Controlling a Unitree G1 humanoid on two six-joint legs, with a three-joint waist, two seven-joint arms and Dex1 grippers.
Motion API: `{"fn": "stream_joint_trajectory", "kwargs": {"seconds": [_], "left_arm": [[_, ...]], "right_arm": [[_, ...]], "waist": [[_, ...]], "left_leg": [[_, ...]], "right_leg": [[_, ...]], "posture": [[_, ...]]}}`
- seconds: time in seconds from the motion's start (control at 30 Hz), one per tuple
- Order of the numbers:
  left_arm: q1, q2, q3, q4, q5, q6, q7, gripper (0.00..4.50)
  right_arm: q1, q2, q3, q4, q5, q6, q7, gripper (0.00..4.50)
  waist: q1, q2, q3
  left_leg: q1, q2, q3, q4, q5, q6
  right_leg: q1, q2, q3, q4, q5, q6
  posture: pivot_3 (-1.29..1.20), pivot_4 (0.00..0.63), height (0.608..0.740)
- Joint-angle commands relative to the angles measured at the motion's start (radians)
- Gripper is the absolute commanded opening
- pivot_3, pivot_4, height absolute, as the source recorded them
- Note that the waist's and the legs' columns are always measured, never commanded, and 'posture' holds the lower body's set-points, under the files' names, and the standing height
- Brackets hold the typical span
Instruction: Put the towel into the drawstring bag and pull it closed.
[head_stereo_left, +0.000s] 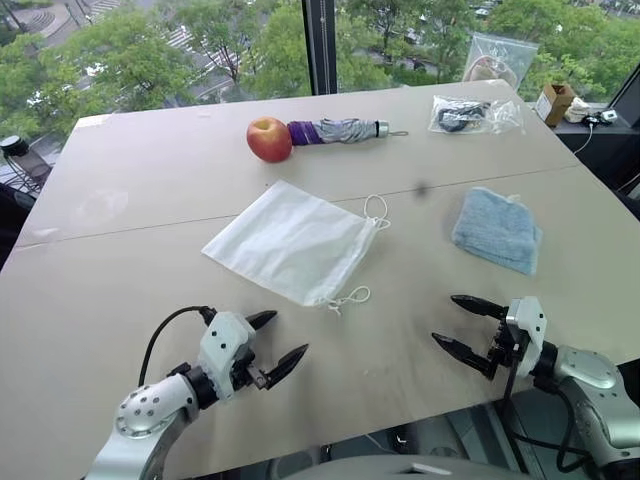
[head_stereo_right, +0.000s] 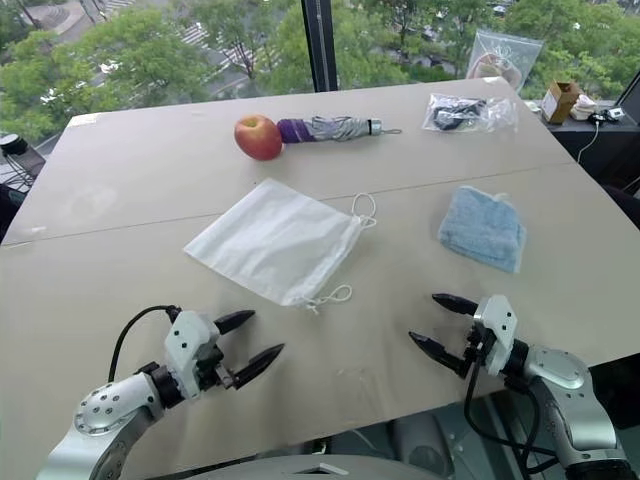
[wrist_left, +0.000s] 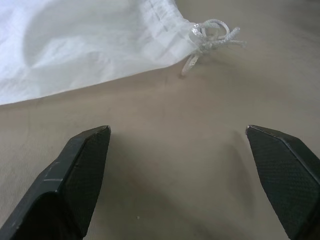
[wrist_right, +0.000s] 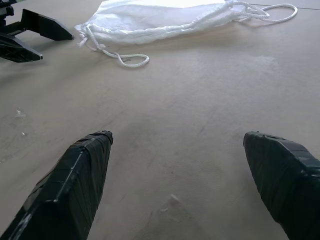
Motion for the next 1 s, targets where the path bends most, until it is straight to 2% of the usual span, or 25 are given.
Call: {"fn": "stream_joint_trajectory", "kwargs": {"seconds": [0.03,0.57,0.67,0.73,0.8,0.87,1.0], "left_arm": [[-0.021,0.006,-0.004,0.010,0.016,-0.035,-0.004,4.47],[-0.014,0.020,0.018,-0.018,-0.019,-0.039,-0.038,4.47],[-0.025,0.039,0.069,-0.064,-0.122,0.012,-0.069,4.47],[-0.071,0.057,0.112,-0.088,-0.237,0.083,-0.079,4.47],[-0.125,0.072,0.131,-0.102,-0.295,0.128,-0.074,4.47],[-0.221,0.071,0.095,-0.102,-0.280,0.171,-0.022,4.47],[-0.434,0.007,-0.115,-0.038,-0.076,0.195,0.107,4.47]], "right_arm": [[0.001,-0.012,-0.048,-0.057,0.062,0.017,0.019,4.47],[-0.011,-0.034,-0.063,-0.069,0.091,0.052,0.064,4.47],[-0.013,-0.038,-0.067,-0.090,0.100,0.066,0.066,4.47],[-0.017,-0.039,-0.065,-0.110,0.114,0.080,0.071,4.47],[-0.022,-0.036,-0.062,-0.136,0.129,0.093,0.071,4.47],[-0.034,-0.028,-0.054,-0.168,0.141,0.112,0.057,4.47],[-0.065,-0.001,-0.043,-0.220,0.145,0.136,0.013,4.47]], "waist": [[0.000,0.000,0.000],[0.000,0.001,0.000],[0.000,0.001,0.001],[0.001,0.001,0.001],[0.005,0.001,0.001],[0.004,0.001,0.001],[0.008,0.001,0.001]], "left_leg": [[0.000,0.000,0.000,0.000,0.000,0.000],[0.000,0.000,-0.001,0.000,0.000,0.000],[0.000,0.001,-0.001,0.000,0.000,0.000],[0.000,0.001,-0.001,0.000,0.000,0.000],[0.000,0.001,-0.002,0.001,0.000,0.000],[0.000,0.001,-0.002,0.001,0.000,0.000],[0.000,-0.002,-0.002,0.004,0.000,0.000]], "right_leg": [[0.000,0.000,0.000,0.000,0.000,0.000],[0.000,0.001,-0.004,0.000,-0.002,0.003],[0.000,0.001,-0.004,0.000,-0.002,0.003],[0.000,0.001,-0.004,0.000,-0.002,0.003],[0.001,0.001,-0.006,0.001,-0.002,0.003],[0.001,0.001,-0.006,0.002,-0.002,0.003],[0.003,0.002,-0.006,0.002,-0.002,0.003]], "posture": [[0.00,0.150,0.740],[0.00,0.150,0.740],[0.00,0.150,0.740],[0.00,0.150,0.740],[0.00,0.150,0.740],[0.00,0.150,0.740],[0.00,0.150,0.740]]}}
